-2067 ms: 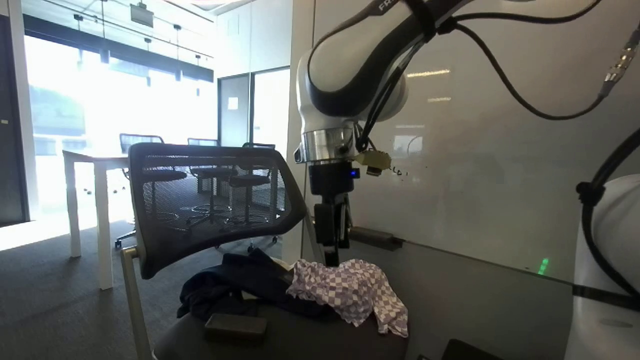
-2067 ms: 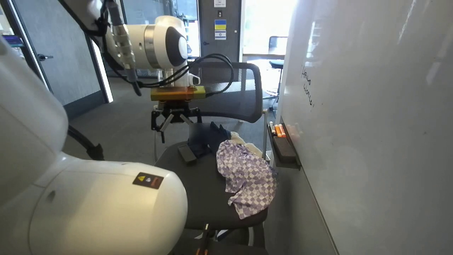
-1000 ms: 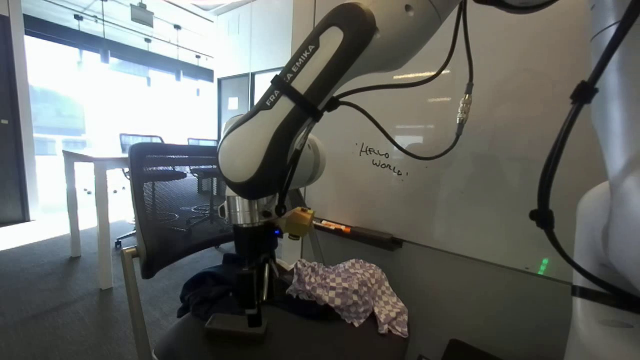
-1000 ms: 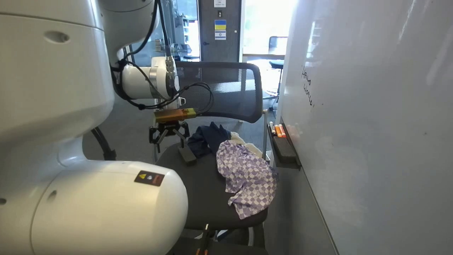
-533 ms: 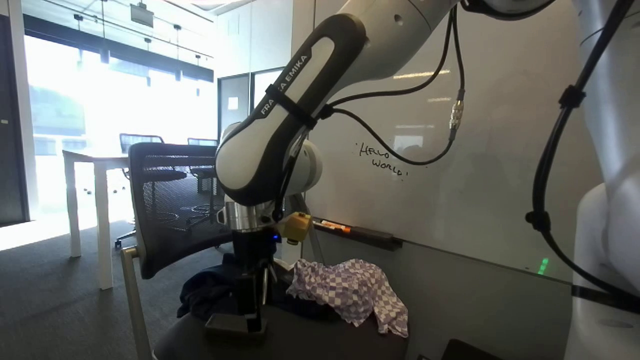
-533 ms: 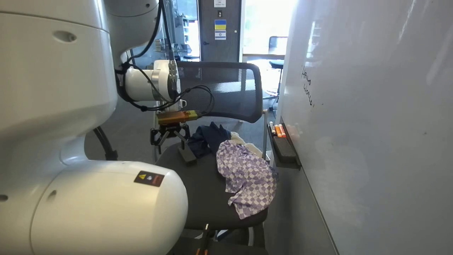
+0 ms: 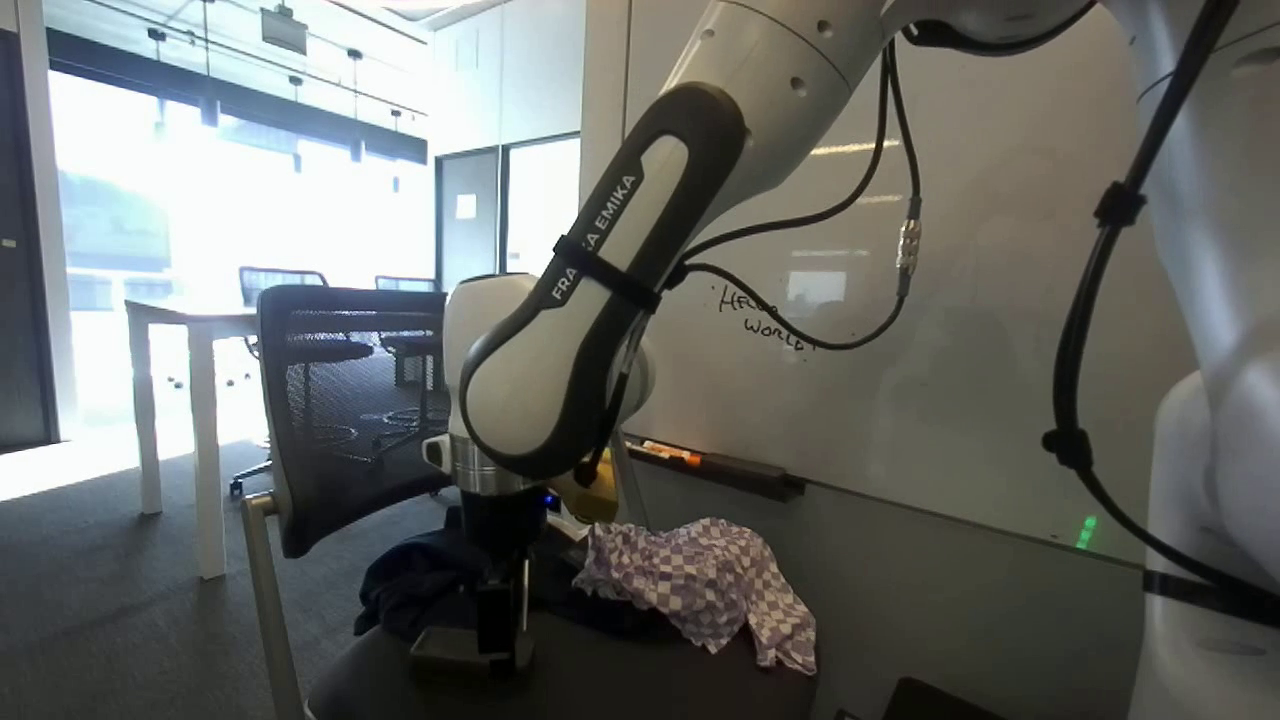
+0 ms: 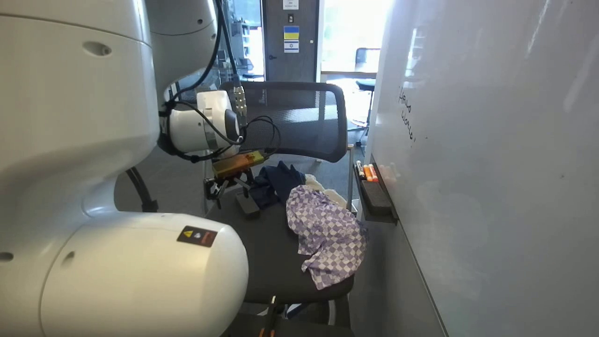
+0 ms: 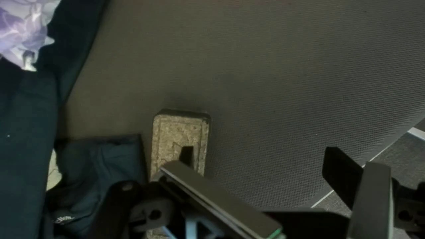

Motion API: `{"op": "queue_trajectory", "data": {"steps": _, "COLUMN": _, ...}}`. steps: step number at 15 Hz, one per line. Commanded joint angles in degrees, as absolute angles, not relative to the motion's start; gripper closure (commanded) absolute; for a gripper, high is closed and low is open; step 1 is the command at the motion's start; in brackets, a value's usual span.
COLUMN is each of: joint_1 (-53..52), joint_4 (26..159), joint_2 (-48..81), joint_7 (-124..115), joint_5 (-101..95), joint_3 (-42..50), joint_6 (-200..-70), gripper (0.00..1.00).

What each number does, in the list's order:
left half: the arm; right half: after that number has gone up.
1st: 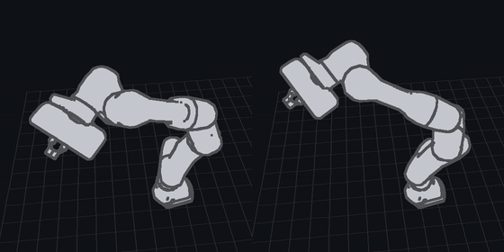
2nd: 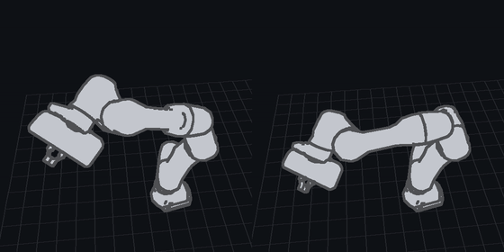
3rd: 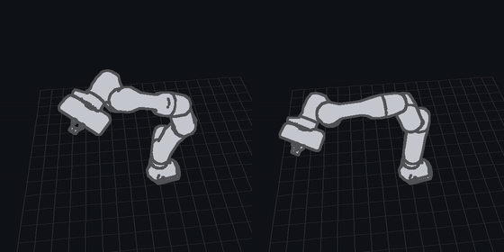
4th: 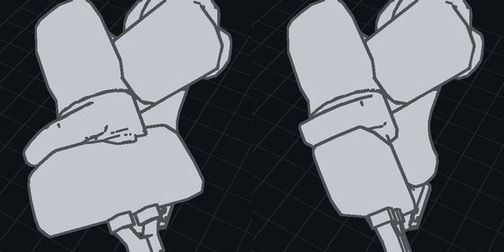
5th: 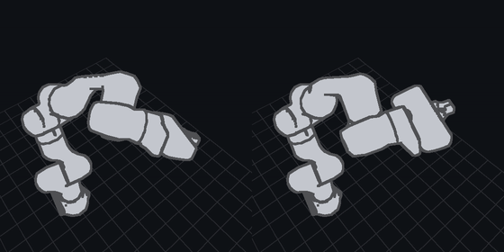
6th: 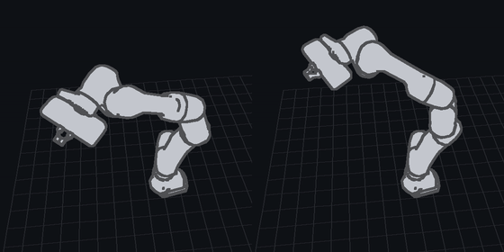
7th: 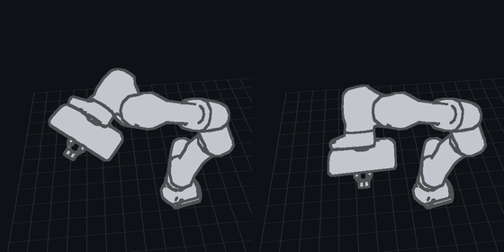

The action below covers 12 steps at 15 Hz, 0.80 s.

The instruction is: Use the duster to erase the markings on the board

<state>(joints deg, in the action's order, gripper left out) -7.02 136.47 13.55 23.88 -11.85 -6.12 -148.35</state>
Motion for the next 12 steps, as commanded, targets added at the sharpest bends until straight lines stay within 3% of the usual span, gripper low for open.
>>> {"op": "queue_trajectory", "data": {"steps": 1, "joint_1": -6.5, "joint_4": 135.7, "joint_2": 15.6, "joint_7": 22.9, "joint_5": -16.0, "joint_3": -5.7, "joint_6": -153.2, "gripper": 0.00}}
{"op": "queue_trajectory", "data": {"steps": 12, "joint_1": -6.5, "joint_4": 133.2, "joint_2": 22.0, "joint_7": 20.9, "joint_5": -23.4, "joint_3": -2.2, "joint_6": -159.1, "gripper": 0.00}}
